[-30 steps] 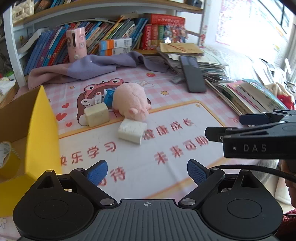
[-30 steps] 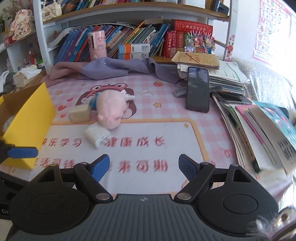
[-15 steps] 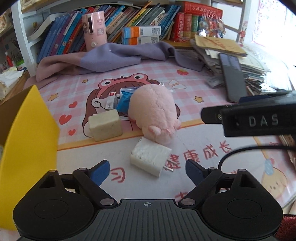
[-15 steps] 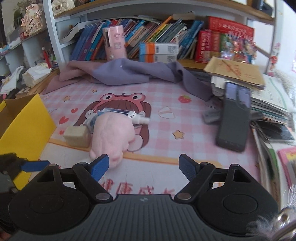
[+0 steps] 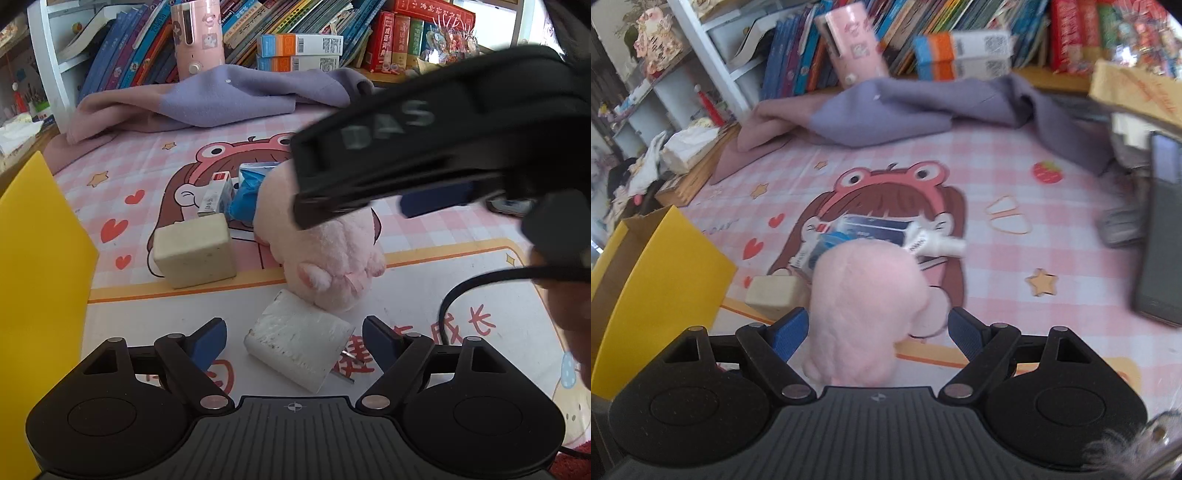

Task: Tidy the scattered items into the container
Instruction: 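Close the right tool on the pink plush pig while the left tool grasps the white block, then lift the pink plush pig with the right tool while the left tool lifts the white charger plug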

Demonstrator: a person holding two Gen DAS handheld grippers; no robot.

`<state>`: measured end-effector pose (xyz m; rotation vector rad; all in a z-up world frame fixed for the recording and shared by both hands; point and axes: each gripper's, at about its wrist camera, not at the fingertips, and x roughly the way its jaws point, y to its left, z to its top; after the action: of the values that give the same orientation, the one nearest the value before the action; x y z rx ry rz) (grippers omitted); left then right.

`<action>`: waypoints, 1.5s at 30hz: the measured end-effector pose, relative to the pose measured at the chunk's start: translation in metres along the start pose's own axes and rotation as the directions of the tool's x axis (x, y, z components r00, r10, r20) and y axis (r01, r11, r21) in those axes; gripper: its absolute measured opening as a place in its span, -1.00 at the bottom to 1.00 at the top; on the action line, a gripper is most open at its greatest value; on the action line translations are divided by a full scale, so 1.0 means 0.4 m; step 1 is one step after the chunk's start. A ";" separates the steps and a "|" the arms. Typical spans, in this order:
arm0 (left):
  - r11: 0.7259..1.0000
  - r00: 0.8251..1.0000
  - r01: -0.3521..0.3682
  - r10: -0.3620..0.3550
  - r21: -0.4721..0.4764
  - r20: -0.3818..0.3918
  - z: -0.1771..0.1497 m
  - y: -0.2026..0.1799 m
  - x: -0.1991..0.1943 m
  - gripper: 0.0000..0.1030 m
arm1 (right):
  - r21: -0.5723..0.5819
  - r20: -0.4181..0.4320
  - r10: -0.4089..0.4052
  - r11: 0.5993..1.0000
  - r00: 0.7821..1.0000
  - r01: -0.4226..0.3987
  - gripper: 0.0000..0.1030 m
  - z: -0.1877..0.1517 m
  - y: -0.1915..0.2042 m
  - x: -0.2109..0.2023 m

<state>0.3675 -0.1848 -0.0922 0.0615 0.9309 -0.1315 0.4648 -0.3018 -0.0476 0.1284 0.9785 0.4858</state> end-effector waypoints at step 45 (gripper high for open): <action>0.988 0.998 0.060 -0.054 -0.143 0.041 -0.061 0.066 -0.250 0.23 | -0.055 0.044 -0.029 0.998 0.999 0.032 0.12 -0.180 -0.008 -0.215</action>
<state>0.2930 -0.1475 -0.0266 -0.1015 0.9036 -0.1175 0.3672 -0.3513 -0.0231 0.0738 0.9224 0.4800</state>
